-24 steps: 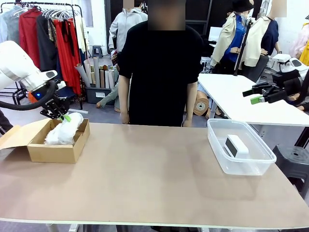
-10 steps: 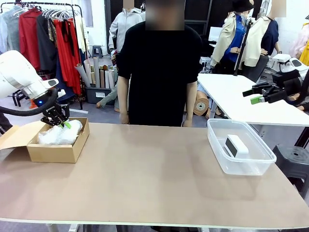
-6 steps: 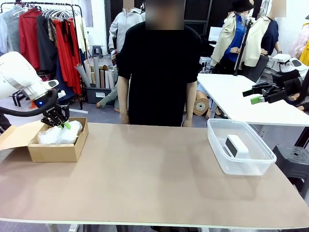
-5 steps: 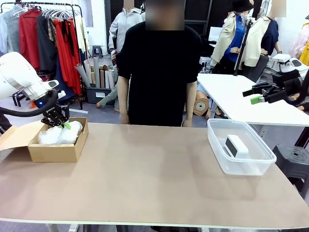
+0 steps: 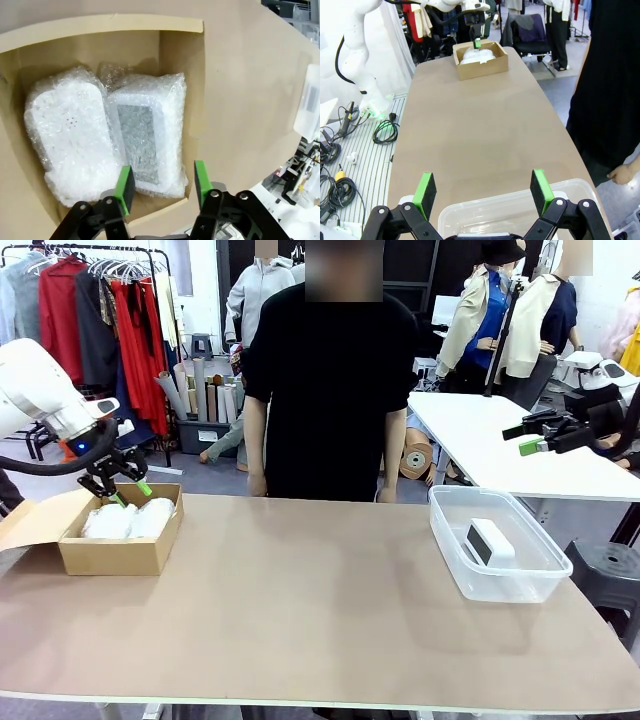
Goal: Separate and place wrapped and unwrapped clocks.
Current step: If the picked Digital clock is wrapped, place it in the Package Box ; if not, place it in the Organizing box.
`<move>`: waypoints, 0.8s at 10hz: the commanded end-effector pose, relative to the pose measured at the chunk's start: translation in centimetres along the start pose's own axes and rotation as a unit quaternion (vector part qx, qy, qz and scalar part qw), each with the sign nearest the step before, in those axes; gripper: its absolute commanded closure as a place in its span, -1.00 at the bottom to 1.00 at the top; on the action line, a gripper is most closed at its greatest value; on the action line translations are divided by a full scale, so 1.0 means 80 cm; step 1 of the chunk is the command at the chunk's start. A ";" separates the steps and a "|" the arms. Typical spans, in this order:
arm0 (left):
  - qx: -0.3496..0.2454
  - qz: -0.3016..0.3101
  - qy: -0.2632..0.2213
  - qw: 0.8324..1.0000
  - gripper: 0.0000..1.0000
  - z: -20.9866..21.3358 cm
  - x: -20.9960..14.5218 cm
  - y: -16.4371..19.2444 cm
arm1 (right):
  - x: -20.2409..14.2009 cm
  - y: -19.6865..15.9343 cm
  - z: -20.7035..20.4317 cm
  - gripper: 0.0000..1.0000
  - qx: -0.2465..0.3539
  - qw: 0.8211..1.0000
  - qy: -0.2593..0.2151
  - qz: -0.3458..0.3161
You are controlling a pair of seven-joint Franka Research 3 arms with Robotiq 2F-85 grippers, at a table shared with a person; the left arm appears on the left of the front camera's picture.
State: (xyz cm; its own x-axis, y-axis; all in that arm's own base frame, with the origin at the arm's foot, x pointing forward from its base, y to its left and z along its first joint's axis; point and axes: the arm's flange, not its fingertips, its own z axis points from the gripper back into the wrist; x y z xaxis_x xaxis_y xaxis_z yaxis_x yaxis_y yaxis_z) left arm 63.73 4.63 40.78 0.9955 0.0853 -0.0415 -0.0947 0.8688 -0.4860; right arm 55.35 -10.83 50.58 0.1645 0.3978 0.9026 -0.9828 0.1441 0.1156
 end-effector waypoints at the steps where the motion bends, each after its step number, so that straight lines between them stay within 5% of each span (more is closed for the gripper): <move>1: 0.013 -0.017 -0.006 1.000 -1.00 0.009 -0.010 -0.005 | 0.003 0.001 0.000 -1.00 0.001 1.000 0.002 -0.001; 8: 0.096 -0.065 -0.024 0.993 -1.00 0.029 -0.040 -0.056 | 0.003 0.001 0.000 -1.00 0.001 1.000 0.002 -0.001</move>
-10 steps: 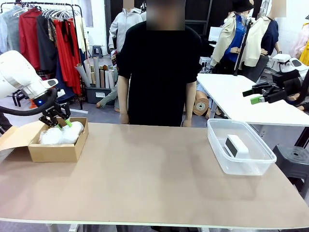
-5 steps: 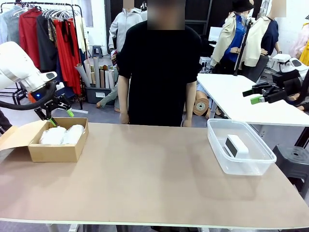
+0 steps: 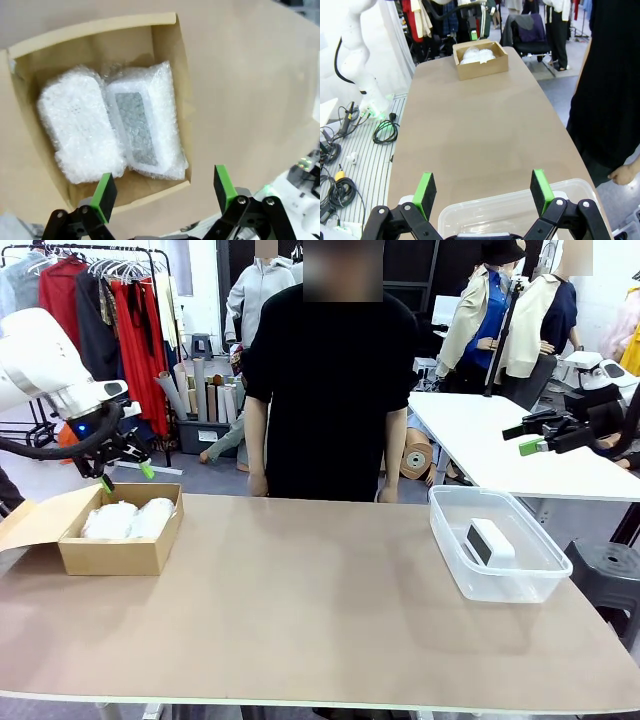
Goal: Separate and place wrapped and unwrapped clocks.
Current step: If the picked Digital clock is wrapped, place it in the Package Box ; if not, place it in the Organizing box.
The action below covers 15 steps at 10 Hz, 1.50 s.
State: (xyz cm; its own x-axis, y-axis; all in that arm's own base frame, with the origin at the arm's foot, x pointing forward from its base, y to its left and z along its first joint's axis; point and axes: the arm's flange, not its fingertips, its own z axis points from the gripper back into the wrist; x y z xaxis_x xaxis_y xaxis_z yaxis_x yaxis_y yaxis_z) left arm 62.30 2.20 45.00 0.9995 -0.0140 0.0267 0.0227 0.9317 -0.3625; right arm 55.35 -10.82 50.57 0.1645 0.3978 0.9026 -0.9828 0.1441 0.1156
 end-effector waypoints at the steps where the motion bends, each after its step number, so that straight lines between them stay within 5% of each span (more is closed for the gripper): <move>1: 0.046 -0.011 -0.018 0.999 -1.00 0.003 -0.020 -0.017 | 0.003 0.001 0.000 -1.00 0.001 1.000 0.002 -0.001; 15: 0.033 -0.041 -0.009 0.999 -1.00 0.005 -0.009 -0.021 | 0.003 0.001 0.000 -1.00 0.001 1.000 0.002 -0.001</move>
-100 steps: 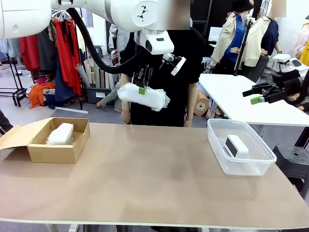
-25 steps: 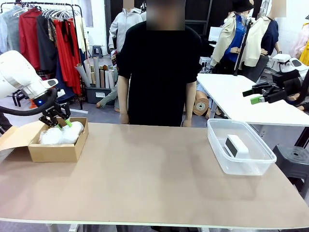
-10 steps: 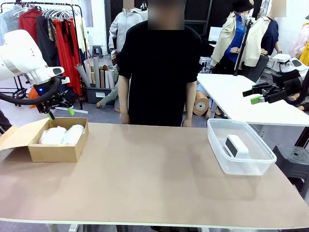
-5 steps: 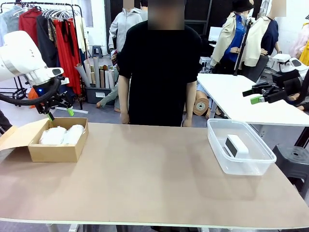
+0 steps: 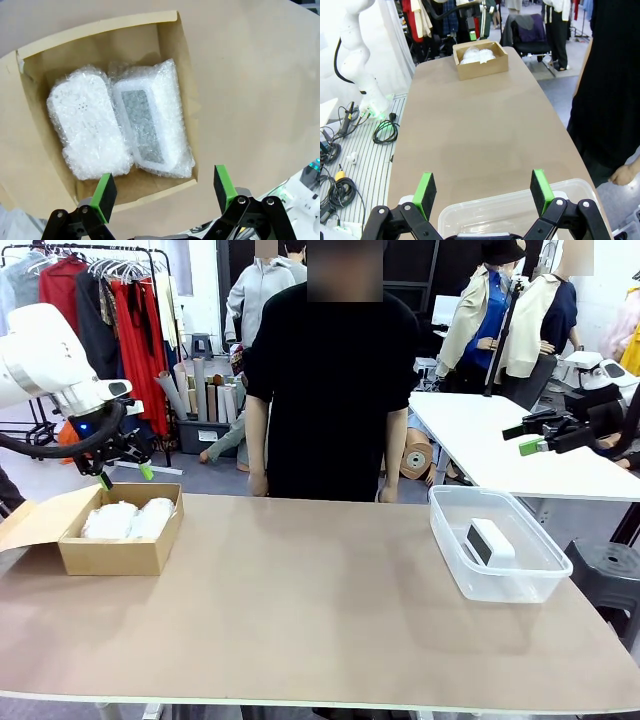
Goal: Separate and place wrapped and unwrapped clocks.
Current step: If the picked Digital clock is wrapped, place it in the Package Box ; if not, place it in the Organizing box.
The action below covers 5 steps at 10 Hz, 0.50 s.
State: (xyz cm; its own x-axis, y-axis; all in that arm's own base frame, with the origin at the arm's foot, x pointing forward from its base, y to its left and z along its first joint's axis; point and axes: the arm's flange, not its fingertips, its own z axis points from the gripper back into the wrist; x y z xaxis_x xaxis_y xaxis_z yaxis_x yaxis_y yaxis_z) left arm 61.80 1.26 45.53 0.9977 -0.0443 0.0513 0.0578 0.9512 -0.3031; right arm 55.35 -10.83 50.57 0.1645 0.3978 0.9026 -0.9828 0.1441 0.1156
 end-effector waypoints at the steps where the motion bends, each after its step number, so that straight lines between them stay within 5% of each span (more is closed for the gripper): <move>1: 0.009 -0.077 -0.003 0.997 -1.00 0.030 -0.011 -0.001 | 0.003 0.001 0.000 -1.00 0.001 1.000 0.002 -0.001; 3: -0.032 -0.210 -0.003 0.977 -1.00 0.056 -0.032 -0.020 | 0.003 0.001 0.000 -1.00 0.001 1.000 0.002 -0.001; 5: -0.086 -0.330 -0.042 0.939 -1.00 0.088 -0.061 -0.046 | 0.003 0.001 0.000 -1.00 0.001 1.000 0.002 -0.001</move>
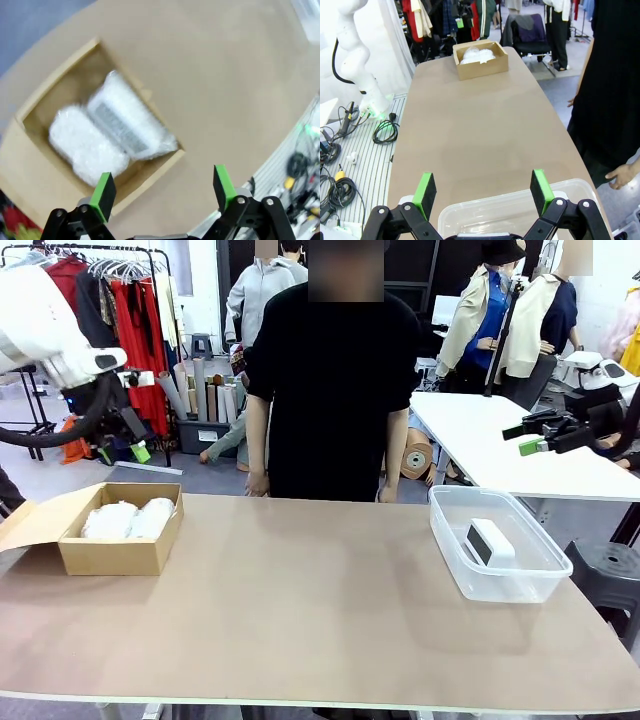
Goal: Separate and place wrapped and unwrapped clocks.
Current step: If the picked Digital clock is wrapped, place it in the Package Box ; if not, place it in the Organizing box.
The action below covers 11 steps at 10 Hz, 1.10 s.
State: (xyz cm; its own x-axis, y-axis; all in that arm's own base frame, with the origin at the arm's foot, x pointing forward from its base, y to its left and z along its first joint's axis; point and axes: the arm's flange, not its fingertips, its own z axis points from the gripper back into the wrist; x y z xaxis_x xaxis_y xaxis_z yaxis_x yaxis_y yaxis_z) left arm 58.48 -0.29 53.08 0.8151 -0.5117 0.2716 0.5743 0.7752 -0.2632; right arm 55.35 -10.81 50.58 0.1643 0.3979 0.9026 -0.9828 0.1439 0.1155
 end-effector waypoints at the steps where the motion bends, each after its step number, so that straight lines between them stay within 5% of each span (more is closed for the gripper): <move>1: -0.095 -0.117 -0.054 0.987 -1.00 0.029 -0.027 -0.018 | 0.003 0.001 0.000 -1.00 0.000 1.000 0.002 -0.001; 3: -0.140 -0.197 -0.131 0.961 -1.00 0.060 -0.034 -0.043 | 0.003 0.001 0.000 -1.00 0.000 1.000 0.002 -0.001; 7: -0.194 -0.241 -0.264 0.914 -1.00 0.077 -0.024 -0.023 | 0.003 0.001 0.000 -1.00 0.000 1.000 0.002 -0.001; 9: -0.221 -0.187 -0.226 0.930 -1.00 0.080 -0.007 -0.005 | 0.003 0.001 0.000 -1.00 0.000 1.000 0.002 -0.001; 11: -0.181 -0.229 -0.256 0.921 -1.00 0.077 -0.024 -0.027 | 0.003 0.001 0.000 -1.00 0.000 1.000 0.002 -0.001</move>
State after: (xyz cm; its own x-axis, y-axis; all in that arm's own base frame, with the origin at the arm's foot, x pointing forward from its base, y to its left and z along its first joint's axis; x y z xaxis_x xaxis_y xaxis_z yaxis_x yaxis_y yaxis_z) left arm 56.23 1.54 58.17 0.4175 -0.4374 0.7964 0.9033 0.2947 -0.3117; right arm 55.36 -10.81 50.58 0.1642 0.3979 0.9026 -0.9828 0.1438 0.1154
